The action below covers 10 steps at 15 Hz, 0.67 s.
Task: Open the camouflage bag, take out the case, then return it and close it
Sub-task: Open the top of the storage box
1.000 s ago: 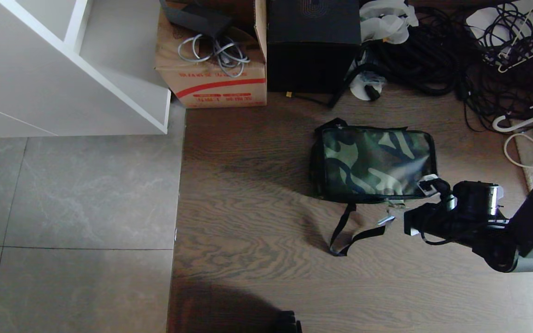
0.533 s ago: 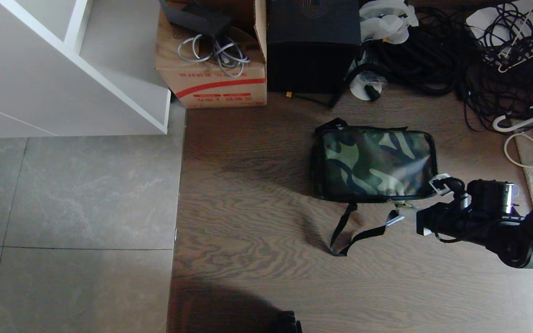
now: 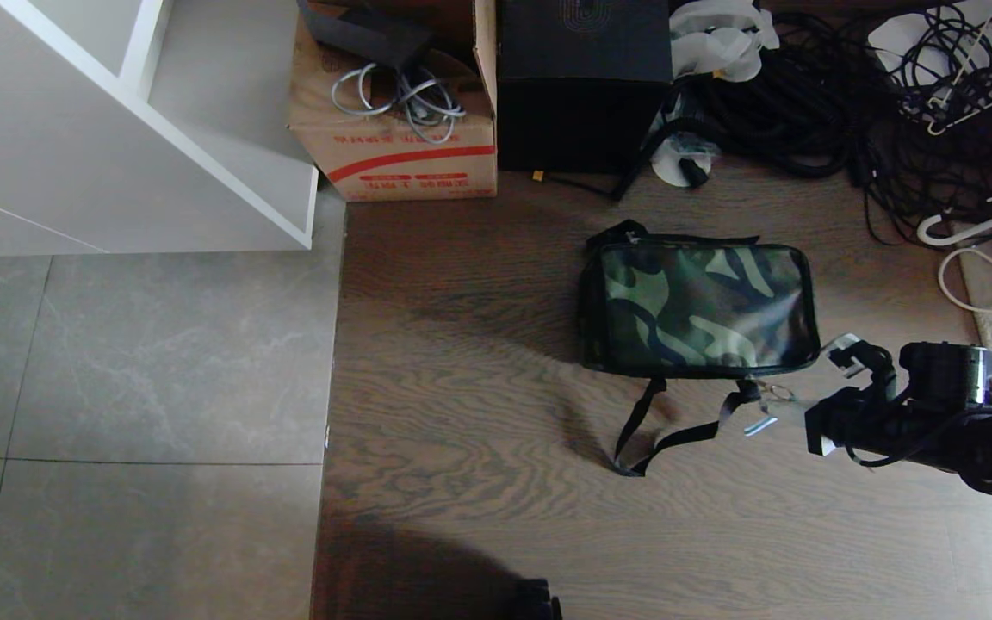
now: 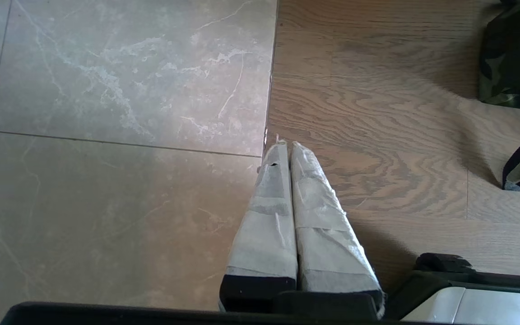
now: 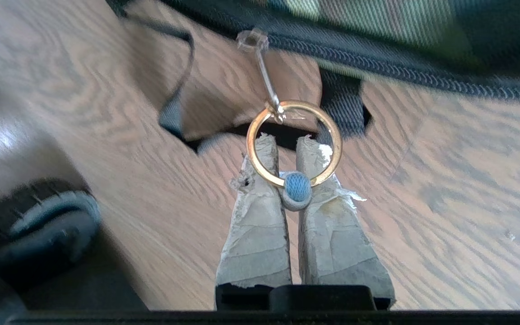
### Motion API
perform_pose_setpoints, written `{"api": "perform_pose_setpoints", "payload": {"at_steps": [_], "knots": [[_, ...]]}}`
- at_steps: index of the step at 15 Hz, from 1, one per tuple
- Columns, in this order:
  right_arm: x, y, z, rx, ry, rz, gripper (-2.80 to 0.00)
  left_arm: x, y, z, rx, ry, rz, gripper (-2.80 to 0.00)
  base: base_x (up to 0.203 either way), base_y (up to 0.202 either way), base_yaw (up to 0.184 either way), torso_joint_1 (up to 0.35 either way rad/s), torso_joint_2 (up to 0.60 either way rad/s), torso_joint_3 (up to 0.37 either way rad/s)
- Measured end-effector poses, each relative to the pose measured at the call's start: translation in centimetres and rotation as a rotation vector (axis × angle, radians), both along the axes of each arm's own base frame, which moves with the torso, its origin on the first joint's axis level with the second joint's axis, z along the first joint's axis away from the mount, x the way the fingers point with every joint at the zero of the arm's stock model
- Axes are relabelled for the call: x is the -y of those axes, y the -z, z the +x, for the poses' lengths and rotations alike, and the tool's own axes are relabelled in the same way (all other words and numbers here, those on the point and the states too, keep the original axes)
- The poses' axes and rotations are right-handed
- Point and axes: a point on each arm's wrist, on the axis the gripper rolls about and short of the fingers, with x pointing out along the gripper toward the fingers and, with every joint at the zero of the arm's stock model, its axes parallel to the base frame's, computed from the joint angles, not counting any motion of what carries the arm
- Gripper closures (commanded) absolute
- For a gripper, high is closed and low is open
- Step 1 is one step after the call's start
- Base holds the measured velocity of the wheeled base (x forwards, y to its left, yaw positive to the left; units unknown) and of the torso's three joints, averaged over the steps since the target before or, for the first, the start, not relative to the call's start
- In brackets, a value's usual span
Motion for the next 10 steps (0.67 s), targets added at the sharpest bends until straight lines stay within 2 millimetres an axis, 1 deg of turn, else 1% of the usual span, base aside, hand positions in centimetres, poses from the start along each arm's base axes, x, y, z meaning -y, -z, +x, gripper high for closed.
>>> {"api": "perform_pose_setpoints", "payload": {"at_steps": [2,10], "knots": [[0.6,-0.21,-0.15,0.01,0.012,-0.011,0.0,0.0,0.0,0.0,0.0,0.0,0.0,0.0,0.0,0.0,0.0,0.0,0.0,0.0],[1.32,-0.86,-0.6,0.02,0.023,-0.019,0.0,0.0,0.0,0.0,0.0,-0.001,0.0,0.0,0.0,0.0,0.0,0.0,0.0,0.0]]}}
